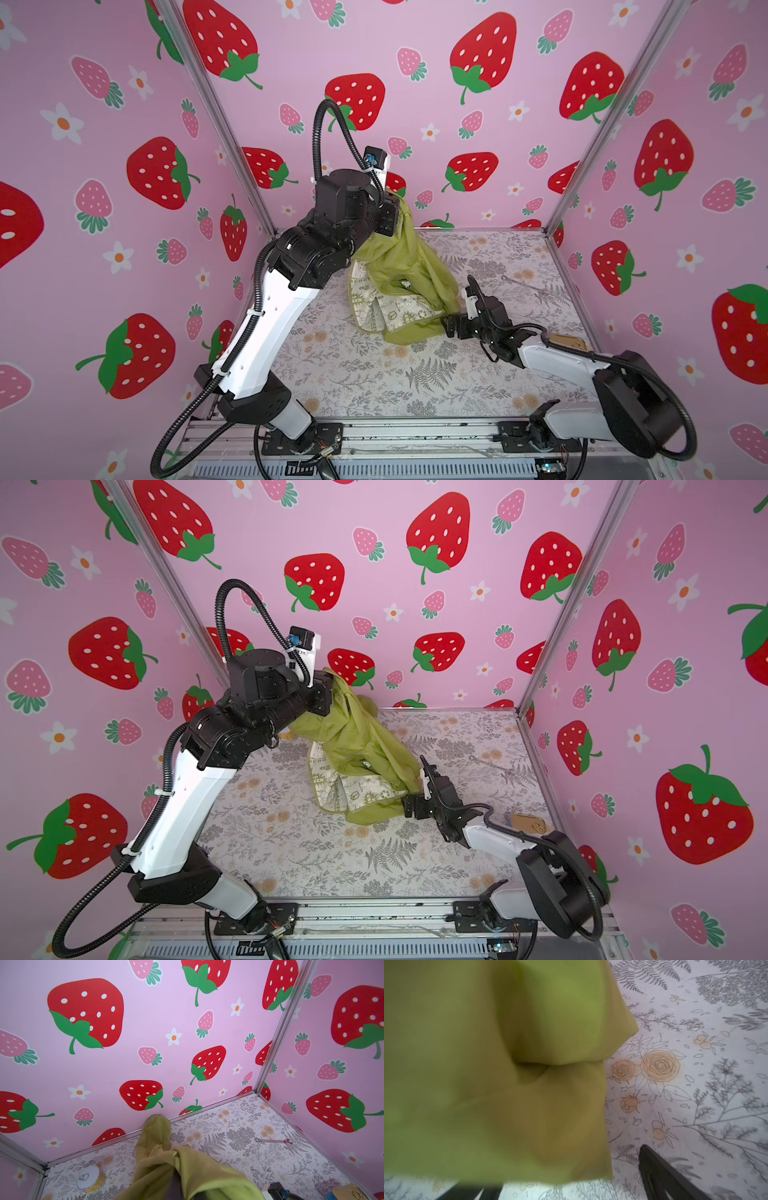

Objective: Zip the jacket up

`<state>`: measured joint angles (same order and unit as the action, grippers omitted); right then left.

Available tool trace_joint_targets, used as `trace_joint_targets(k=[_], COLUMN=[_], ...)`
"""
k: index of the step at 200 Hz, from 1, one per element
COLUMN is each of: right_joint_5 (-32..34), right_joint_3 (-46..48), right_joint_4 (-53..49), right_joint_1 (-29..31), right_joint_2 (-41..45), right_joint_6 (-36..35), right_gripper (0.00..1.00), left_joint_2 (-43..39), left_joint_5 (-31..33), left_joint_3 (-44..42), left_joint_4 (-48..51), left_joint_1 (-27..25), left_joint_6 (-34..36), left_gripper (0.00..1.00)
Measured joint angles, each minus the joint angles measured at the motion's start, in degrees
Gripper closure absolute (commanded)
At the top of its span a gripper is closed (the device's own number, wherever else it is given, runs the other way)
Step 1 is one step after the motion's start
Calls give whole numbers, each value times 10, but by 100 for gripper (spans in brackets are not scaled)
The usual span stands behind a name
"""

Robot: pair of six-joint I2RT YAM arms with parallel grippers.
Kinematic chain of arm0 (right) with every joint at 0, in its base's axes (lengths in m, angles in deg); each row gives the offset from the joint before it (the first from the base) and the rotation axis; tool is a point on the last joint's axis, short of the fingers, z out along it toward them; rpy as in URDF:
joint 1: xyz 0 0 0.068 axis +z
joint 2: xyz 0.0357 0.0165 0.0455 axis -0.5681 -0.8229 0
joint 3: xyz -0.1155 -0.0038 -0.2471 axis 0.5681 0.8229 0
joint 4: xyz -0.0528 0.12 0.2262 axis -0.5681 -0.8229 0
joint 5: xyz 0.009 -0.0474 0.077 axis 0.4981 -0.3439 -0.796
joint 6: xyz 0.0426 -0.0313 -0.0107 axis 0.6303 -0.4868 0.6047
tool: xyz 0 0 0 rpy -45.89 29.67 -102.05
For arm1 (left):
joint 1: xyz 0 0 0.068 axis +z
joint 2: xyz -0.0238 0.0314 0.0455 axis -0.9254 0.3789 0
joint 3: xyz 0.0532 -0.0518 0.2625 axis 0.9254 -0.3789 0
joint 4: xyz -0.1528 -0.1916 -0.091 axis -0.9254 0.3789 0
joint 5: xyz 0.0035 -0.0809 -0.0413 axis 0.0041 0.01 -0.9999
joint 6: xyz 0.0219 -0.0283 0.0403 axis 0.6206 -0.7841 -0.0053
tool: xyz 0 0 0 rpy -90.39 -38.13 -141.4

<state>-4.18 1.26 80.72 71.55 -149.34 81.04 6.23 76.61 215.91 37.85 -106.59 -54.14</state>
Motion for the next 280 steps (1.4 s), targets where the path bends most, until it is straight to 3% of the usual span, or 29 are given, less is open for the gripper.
trace_joint_targets(k=[16,37,56,87,130,147,203,250,280], right_joint_5=[-5,-25,-42,-49,-25,-8,32,44,56], right_joint_3=[-41,-99,-144,-185,-204,-226,-321,-455,-528], right_joint_4=[26,61,77,65,-32,-78,-248,-377,-444], right_joint_1=[-2,-3,-5,-6,-15,-23,-37,-37,-37], right_joint_2=[-62,-134,-170,-152,3,65,214,256,250], right_joint_6=[1,11,24,26,-12,-25,-68,-86,-96], right_gripper=[8,44,65,75,95,100,100,100,100], left_joint_2=[-4,-15,-26,-45,-72,-72,-81,-151,-211], left_joint_5=[-13,-35,-56,-83,-149,-196,-330,-350,-321], left_joint_3=[0,0,-2,-4,-17,-18,-19,-49,-114], left_joint_4=[1,3,4,2,-29,-57,-178,-257,-287], left_joint_1=[8,23,37,58,78,79,79,79,79], left_joint_6=[-9,-25,-38,-53,-81,-98,-205,-283,-320], left_gripper=[100,100,100,100,100,100,100,100,100])
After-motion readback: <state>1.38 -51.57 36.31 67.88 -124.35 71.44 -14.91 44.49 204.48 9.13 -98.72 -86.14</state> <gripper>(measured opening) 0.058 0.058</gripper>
